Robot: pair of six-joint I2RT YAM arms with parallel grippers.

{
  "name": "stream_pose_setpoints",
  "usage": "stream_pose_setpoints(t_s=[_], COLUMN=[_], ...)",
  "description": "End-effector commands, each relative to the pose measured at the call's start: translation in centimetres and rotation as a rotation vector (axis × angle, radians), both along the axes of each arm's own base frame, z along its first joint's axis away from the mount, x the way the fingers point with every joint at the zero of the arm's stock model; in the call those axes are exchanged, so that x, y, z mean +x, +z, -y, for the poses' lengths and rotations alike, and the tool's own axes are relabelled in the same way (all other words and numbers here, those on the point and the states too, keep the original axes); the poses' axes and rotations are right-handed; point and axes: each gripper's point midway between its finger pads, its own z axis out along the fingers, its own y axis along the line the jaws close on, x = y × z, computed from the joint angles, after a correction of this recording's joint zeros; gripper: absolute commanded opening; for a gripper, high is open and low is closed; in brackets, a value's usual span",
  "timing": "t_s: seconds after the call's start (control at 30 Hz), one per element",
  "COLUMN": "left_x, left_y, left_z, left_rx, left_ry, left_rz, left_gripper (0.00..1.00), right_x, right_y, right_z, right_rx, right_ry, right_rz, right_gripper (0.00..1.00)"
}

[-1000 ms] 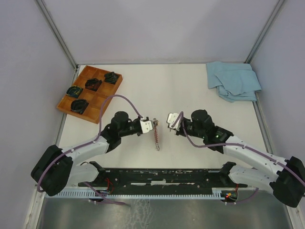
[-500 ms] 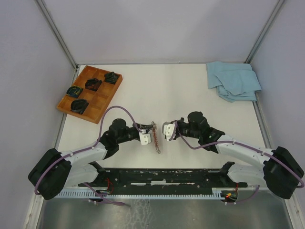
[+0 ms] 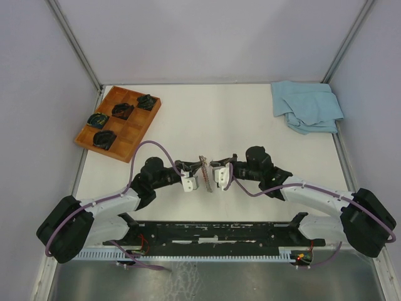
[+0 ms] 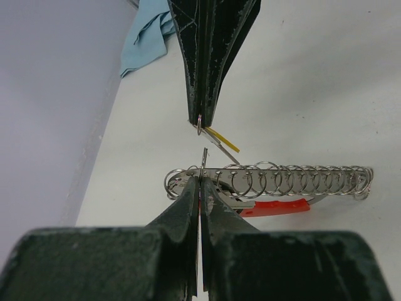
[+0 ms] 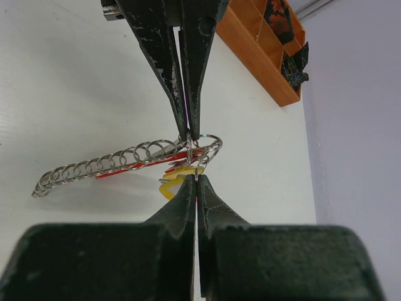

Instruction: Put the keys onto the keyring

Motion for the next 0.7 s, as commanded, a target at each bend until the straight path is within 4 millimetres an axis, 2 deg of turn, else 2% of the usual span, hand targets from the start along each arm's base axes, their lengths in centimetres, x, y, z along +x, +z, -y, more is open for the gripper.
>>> stream_pose_setpoints(t_s=[0.0,0.3,0.67], left_x=[-0.44,-0.55,-0.75], left_y=[3.08,3.10,3.13], left_z=[0.76,0.71,0.94], left_rx=[-0.078,-0.081,-0.084], left_ry=[-0.048,-0.049,-0.067], left_rz=[0.093,0.090,0.083], left_gripper=[0.03,0.03,0.03], right_x=[0.04,-0.38,-0.42], right_y=[1.18,0.37,0.32], right_z=[-0.66,-0.15,-0.60], right_rx=[0.029,-0.024,-0.016], right_ry=[0.046,0.067,0.084], right_rz=[0.084,0.097,0.097], right_gripper=[0.01,0.01,0.01])
